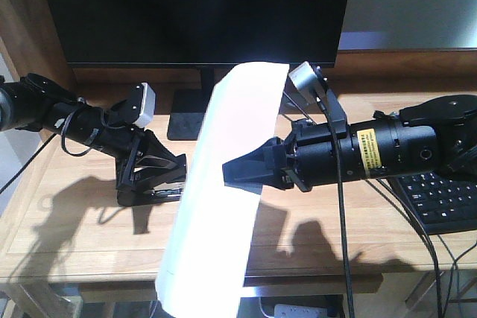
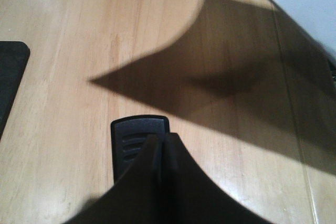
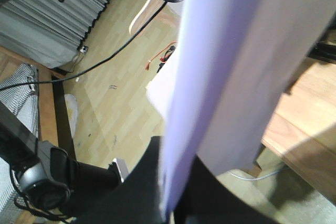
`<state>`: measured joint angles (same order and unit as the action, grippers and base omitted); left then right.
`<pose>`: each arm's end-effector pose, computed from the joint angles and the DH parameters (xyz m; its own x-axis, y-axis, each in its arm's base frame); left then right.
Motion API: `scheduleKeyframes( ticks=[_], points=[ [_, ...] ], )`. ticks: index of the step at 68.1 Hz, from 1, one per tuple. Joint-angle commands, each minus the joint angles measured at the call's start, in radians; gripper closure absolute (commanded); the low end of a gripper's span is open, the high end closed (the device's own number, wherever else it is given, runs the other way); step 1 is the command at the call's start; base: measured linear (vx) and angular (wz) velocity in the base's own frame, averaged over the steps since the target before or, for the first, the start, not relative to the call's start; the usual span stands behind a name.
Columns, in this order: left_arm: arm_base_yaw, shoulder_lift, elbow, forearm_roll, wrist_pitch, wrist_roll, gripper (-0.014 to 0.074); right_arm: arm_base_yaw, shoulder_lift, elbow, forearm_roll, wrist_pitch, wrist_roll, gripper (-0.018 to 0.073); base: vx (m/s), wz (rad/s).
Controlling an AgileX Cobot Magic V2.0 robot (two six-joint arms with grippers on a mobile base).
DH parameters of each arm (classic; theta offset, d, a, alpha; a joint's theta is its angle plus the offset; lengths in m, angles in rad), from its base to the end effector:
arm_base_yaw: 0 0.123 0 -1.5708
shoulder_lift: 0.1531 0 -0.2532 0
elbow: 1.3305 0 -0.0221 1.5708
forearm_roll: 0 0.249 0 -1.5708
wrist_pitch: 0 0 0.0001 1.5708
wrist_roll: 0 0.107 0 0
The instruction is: Grab stapler and paper to desk for stapling
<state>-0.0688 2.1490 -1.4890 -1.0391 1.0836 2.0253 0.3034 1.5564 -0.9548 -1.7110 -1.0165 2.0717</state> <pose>0.3998 -0.1093 0.1277 0.0063 0.6337 -0.7735 0.9952 0.0717 0.0669 0.2647 0.1772 0.2317 -0.8018 -0.1172 -0.5860 -0.5833 0.3667 0.7248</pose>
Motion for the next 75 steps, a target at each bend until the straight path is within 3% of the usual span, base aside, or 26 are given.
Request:
scheduleKeyframes(
  ticks=[1,21,34,41,75],
  points=[
    [0.000,-0.063,-0.026,-0.056,0.028,-0.009,0.0603,0.026,-0.027,-0.028,0.084,-0.009,-0.001,0.0564,0.00,0.00],
    [0.000,-0.063,-0.026,-0.056,0.028,-0.009,0.0603,0.206,0.034,-0.028,0.100,0.166,-0.003,0.0564,0.00,0.00],
    [0.000,-0.063,-0.026,-0.056,0.028,-0.009,0.0603,0.224,0.077,-0.028,0.057,0.176,-0.004,0.0564,0.00,0.00],
    [0.000,-0.063,-0.026,-0.056,0.028,-0.009,0.0603,0.205,0.097,-0.028,-0.076,0.208,0.030,0.0564,0.00,0.00],
    [0.000,-0.063,-0.026,-0.056,0.028,-0.009,0.0603,-0.016,0.185,0.091,-0.073,0.366,0.022,0.0564,0.00,0.00]
  ],
)
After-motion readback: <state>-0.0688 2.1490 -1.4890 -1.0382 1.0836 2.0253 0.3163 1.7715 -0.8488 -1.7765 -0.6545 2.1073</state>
